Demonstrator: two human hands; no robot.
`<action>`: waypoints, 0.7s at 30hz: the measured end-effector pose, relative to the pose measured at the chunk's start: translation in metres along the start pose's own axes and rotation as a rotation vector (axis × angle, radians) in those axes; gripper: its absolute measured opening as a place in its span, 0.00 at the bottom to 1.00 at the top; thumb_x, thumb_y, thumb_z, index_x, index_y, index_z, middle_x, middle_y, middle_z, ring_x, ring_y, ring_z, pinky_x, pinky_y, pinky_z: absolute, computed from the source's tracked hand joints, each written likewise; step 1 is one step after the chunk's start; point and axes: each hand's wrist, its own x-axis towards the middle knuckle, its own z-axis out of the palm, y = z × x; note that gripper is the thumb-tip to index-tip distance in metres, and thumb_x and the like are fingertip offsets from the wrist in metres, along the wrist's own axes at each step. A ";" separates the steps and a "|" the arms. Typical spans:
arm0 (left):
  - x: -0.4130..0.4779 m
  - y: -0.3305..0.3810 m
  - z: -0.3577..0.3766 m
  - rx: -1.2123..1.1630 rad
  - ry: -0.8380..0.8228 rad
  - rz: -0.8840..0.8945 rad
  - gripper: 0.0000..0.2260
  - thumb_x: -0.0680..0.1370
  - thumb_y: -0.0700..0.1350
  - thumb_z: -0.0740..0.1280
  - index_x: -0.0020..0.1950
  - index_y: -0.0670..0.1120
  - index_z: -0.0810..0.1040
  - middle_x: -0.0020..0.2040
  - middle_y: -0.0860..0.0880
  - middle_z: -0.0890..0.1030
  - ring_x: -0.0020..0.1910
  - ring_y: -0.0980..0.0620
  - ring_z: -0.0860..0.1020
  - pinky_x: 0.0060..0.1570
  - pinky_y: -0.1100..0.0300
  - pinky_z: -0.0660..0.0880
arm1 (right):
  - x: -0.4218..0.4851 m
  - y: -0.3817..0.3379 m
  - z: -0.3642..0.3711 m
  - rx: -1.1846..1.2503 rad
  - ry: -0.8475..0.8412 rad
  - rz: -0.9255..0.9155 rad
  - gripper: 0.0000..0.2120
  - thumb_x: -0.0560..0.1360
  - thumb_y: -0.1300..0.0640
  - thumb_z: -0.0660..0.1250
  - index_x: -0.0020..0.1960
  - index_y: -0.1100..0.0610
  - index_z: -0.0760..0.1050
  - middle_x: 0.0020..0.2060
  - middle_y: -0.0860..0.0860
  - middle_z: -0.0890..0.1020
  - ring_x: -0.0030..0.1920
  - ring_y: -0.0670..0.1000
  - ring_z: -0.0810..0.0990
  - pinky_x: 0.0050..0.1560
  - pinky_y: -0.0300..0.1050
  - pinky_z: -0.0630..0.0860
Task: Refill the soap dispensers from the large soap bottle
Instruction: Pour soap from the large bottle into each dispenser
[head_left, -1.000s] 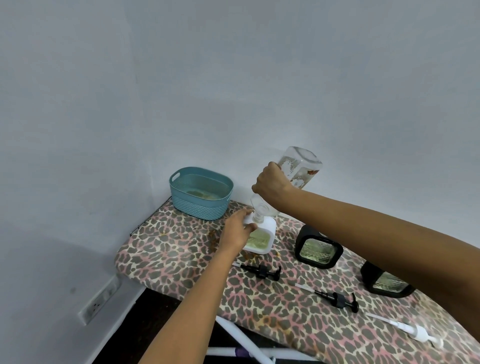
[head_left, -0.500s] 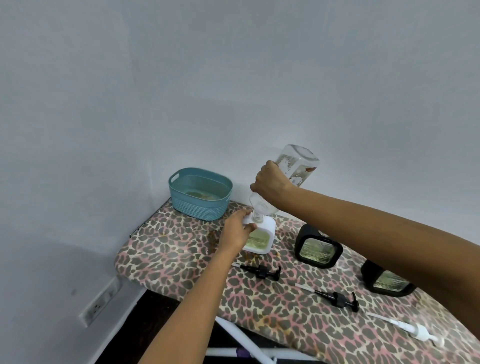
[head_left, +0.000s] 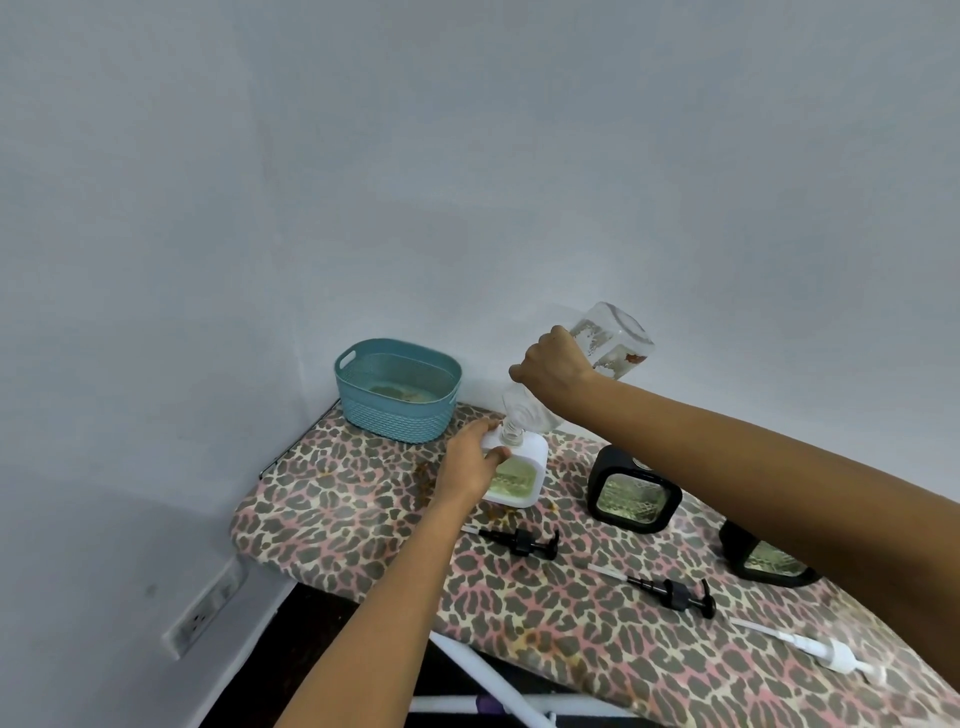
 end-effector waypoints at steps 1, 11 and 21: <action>0.000 0.001 0.000 0.004 0.002 0.002 0.18 0.74 0.40 0.70 0.63 0.42 0.74 0.61 0.45 0.78 0.59 0.48 0.75 0.58 0.58 0.69 | -0.001 0.000 0.000 0.014 -0.007 0.008 0.16 0.76 0.66 0.59 0.61 0.53 0.71 0.31 0.50 0.66 0.48 0.52 0.78 0.52 0.44 0.71; -0.002 0.008 -0.002 0.026 -0.012 -0.033 0.20 0.74 0.40 0.69 0.65 0.42 0.73 0.63 0.44 0.76 0.61 0.47 0.74 0.61 0.57 0.68 | -0.030 0.001 0.018 0.437 -0.188 0.231 0.22 0.73 0.65 0.66 0.64 0.57 0.66 0.44 0.50 0.78 0.45 0.52 0.79 0.48 0.43 0.71; -0.006 0.017 -0.004 0.013 -0.015 -0.063 0.17 0.77 0.41 0.65 0.67 0.44 0.72 0.65 0.44 0.75 0.63 0.46 0.73 0.63 0.56 0.67 | -0.066 -0.018 0.074 1.339 -0.131 0.410 0.36 0.60 0.54 0.80 0.62 0.53 0.65 0.46 0.51 0.75 0.41 0.54 0.77 0.37 0.44 0.72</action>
